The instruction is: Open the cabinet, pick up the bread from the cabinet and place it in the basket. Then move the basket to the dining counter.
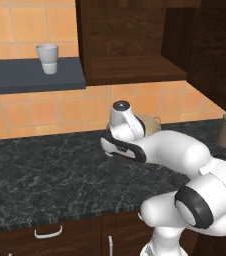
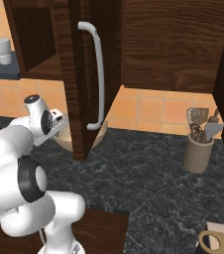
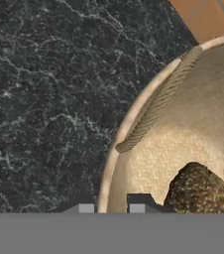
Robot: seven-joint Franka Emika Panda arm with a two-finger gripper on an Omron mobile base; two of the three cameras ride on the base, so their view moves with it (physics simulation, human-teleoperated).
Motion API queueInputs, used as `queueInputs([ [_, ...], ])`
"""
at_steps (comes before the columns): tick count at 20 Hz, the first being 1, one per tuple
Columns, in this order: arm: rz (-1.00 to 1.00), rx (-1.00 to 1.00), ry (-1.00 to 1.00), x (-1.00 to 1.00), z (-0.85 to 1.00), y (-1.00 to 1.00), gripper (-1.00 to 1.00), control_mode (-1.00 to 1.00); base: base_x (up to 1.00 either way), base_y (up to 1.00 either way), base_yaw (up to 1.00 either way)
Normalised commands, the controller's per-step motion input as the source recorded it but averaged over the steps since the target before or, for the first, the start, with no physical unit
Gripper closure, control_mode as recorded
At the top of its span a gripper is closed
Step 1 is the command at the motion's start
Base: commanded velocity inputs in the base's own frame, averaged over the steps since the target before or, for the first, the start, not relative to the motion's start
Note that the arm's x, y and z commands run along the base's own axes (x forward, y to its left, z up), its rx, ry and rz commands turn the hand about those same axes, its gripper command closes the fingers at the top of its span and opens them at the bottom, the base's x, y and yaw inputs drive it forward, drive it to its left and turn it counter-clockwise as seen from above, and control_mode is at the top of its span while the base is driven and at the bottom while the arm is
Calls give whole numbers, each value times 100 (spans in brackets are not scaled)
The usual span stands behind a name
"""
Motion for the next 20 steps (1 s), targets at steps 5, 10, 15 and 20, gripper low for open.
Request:
queueInputs([
  [5, 1, 0, -16, -68, 74, 1, 100, -100, 0, 0, 0],
  [10, 0, 3, -1, -85, 75, 0, 100, -100, 0, 0, 0],
  [15, 0, 4, 1, -76, 90, 0, 100, -100, 0, 0, 0],
  [20, -2, 1, 10, -58, 81, 0, 100, -100, 0, 0, 0],
])
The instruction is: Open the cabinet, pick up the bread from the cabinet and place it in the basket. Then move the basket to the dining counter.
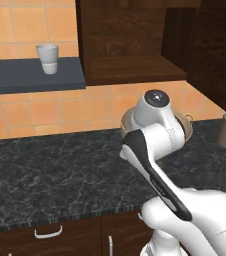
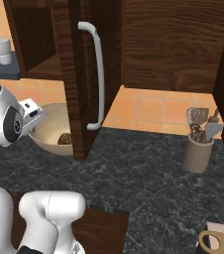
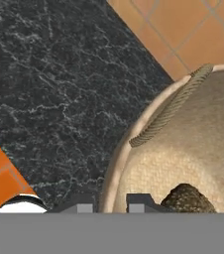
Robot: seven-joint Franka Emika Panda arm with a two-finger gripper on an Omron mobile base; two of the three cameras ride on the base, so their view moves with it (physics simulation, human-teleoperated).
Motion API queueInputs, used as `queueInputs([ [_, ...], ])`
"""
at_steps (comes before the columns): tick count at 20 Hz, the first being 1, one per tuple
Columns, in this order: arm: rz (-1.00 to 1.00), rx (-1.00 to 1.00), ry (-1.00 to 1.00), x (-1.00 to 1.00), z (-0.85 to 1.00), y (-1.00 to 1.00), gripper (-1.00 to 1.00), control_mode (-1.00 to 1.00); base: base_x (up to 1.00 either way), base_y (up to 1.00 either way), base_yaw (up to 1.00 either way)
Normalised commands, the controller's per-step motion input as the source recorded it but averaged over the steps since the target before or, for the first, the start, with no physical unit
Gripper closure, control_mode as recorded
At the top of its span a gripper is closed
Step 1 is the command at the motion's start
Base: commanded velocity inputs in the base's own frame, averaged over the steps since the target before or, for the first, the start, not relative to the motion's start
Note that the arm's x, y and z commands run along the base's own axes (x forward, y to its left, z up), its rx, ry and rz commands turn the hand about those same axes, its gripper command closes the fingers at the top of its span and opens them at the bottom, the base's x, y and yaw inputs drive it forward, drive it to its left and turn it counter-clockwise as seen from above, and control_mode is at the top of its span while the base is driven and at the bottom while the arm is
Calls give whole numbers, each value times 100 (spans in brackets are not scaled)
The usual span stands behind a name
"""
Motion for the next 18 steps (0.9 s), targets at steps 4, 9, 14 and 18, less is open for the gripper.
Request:
queueInputs([
  [4, -4, -1, 39, -28, 42, 0, 100, -100, 0, 0, 0],
  [9, -8, -18, 15, -23, 1, 8, 100, -100, 0, 0, 0],
  [14, -2, -19, 0, -20, 3, 0, 100, -100, 0, 0, 0],
  [18, -1, -1, 3, -25, 15, 0, 100, -100, 0, 0, 0],
])
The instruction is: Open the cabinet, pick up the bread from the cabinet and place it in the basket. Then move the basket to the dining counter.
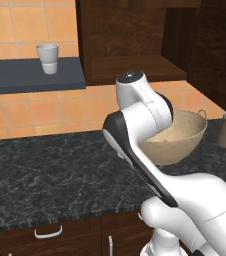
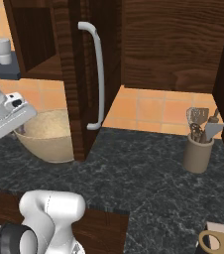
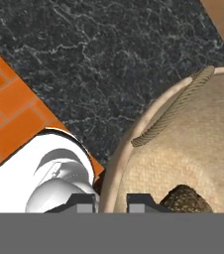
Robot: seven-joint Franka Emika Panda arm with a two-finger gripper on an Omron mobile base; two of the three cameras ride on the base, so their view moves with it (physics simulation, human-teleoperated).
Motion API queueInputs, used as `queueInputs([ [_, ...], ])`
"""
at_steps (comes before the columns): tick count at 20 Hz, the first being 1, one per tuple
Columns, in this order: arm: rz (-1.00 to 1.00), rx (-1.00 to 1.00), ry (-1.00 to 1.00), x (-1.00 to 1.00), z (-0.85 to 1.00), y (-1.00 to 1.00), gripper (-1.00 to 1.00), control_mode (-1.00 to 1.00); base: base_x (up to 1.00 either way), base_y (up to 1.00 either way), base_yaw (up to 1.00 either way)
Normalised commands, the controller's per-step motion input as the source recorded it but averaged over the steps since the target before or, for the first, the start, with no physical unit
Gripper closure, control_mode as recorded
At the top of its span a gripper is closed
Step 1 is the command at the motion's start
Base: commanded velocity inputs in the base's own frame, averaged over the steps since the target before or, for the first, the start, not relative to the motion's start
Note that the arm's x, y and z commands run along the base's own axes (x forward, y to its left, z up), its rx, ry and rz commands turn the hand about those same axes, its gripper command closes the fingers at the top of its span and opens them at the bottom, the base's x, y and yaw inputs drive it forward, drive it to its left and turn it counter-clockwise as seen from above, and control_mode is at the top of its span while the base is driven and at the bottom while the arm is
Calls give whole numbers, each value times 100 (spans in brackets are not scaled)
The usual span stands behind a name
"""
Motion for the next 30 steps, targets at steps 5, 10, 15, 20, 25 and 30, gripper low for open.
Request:
queueInputs([
  [5, 1, 5, 0, -13, 0, 0, 100, -100, 0, 0, 0],
  [10, 0, 0, 0, 0, 0, 0, 100, -100, 0, 0, 0],
  [15, 0, 0, 0, -3, 0, 0, 100, 100, -29, 8, 0],
  [20, 0, 0, 0, 0, 0, 0, 100, 100, -50, 69, 8],
  [25, 0, 0, 0, 0, 0, 0, 100, 100, -3, 100, 23],
  [30, 0, 0, 0, 0, 0, 0, 100, 100, 1, 100, 59],
])
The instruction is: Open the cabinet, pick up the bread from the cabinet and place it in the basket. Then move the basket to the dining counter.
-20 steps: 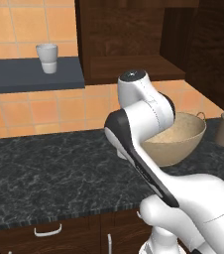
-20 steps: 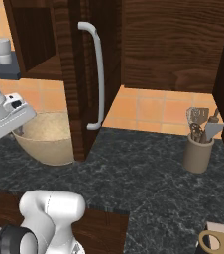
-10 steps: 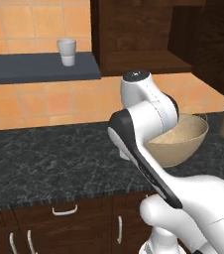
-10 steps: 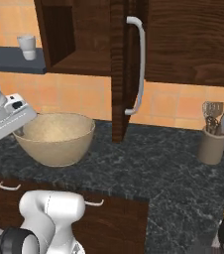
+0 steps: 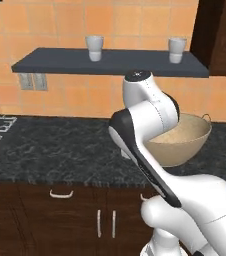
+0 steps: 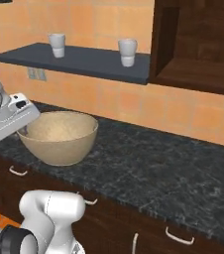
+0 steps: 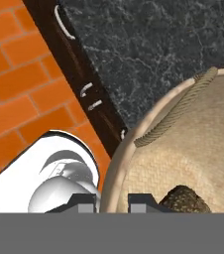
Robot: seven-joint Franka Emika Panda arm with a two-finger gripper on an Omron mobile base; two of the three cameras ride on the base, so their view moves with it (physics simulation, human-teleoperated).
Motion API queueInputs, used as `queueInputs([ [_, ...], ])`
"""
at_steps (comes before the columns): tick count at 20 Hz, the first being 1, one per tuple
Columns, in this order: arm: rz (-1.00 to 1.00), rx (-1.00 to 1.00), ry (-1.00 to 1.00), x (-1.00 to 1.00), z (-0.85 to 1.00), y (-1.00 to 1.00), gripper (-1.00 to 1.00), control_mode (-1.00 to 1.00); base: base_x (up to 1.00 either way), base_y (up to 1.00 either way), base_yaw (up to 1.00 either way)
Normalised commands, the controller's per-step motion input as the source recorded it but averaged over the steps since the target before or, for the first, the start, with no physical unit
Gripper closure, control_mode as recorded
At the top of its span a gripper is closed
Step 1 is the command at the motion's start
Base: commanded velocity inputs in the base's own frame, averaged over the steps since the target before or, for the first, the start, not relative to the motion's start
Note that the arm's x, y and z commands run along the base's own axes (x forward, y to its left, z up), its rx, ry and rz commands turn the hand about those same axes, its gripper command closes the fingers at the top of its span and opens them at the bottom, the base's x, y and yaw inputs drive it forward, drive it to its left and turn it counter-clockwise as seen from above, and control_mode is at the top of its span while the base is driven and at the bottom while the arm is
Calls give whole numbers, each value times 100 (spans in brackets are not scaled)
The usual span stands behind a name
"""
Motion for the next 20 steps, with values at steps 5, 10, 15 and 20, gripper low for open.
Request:
queueInputs([
  [5, 0, 0, 0, 0, 0, 0, 100, 100, 0, 99, 80],
  [10, 0, 0, 0, 0, 0, 0, 100, 100, 0, 96, 83],
  [15, 0, 0, 0, 0, 0, 0, 100, 100, 0, 94, 81],
  [20, 0, 0, 0, 0, 0, 0, 100, 100, 0, 74, 85],
])
